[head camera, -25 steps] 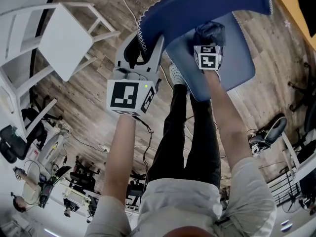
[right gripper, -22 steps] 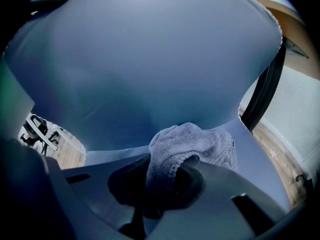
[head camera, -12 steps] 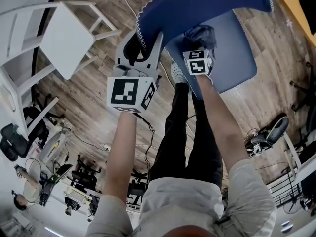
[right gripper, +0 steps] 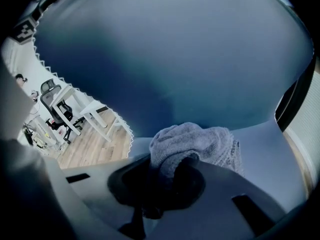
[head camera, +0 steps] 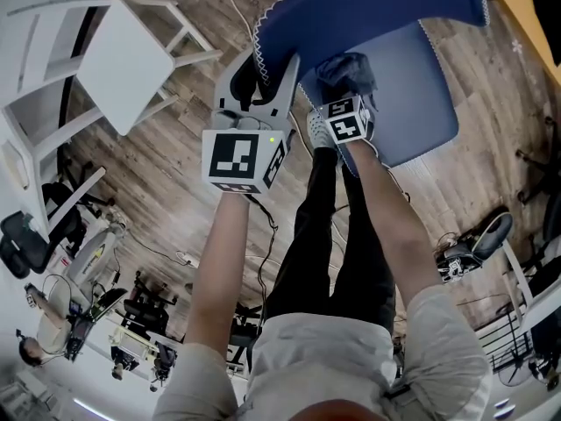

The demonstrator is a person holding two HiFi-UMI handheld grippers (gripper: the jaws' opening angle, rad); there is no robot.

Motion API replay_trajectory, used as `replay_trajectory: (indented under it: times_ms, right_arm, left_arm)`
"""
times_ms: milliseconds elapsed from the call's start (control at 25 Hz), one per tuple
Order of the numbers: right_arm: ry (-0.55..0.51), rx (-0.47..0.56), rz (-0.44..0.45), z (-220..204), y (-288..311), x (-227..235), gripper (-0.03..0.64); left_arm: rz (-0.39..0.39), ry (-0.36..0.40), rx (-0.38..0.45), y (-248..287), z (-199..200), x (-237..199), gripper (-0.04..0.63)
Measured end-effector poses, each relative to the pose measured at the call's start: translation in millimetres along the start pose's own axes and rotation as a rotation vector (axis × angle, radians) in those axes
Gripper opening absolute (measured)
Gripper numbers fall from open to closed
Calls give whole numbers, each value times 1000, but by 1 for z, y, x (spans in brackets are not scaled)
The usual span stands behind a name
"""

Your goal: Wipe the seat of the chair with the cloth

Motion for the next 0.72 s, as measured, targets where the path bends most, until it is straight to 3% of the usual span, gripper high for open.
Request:
replay_trajectory:
  times_ms: [320,560,720]
  right_arm:
    - [-123,-59,156,-14,7,-37,44]
    - [-379,-203,314,-40,7,-62,44]
    - [-548,-356,453,-53,2,-67,44]
  left_arm:
    - [21,12,10,0,0,1,187]
    - [31,18,3,0,0,3,187]
    - [42,10,6,-1,0,0,187]
Point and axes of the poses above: the fingertips, and each gripper's own axes: y forward along the fingers, x to its right, z out of its top, the point moved 4 cm from there along -y, backward along the fingers, and after that the axes turned 11 degrees about z, right-handed, at the moved point
